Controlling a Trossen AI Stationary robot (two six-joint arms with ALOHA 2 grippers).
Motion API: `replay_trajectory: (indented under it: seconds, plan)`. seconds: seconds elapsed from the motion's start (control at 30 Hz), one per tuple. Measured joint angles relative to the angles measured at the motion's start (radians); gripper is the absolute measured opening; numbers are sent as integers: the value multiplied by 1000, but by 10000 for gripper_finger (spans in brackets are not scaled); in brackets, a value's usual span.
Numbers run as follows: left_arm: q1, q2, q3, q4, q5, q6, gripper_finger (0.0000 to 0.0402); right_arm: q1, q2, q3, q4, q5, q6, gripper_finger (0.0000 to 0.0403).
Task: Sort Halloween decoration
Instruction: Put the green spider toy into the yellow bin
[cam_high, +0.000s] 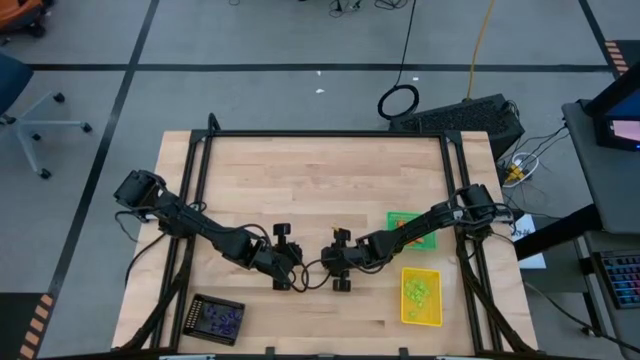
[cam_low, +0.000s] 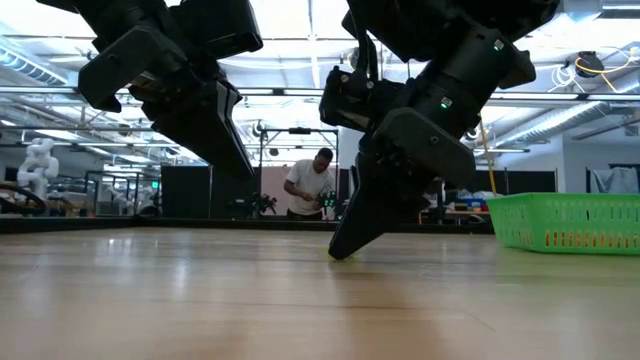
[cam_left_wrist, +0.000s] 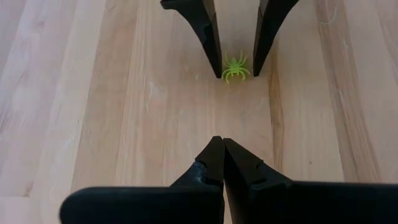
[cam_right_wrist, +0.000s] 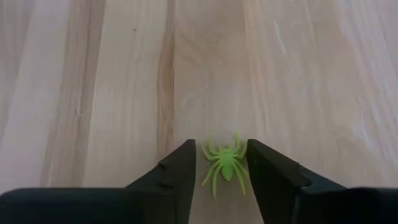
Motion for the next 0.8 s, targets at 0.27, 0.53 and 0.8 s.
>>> replay_trajectory:
  seconds: [0.27,0.53,0.8]
  plan:
    - [0,0,0,0,0,0,4,0,0,0,-2,1,-8,111]
    - [0,0,0,0,0,0,4,0,1,0,-2,2,-12,95]
    - [0,0,0,0,0,0,4,0,1,0,-2,3,-15,84]
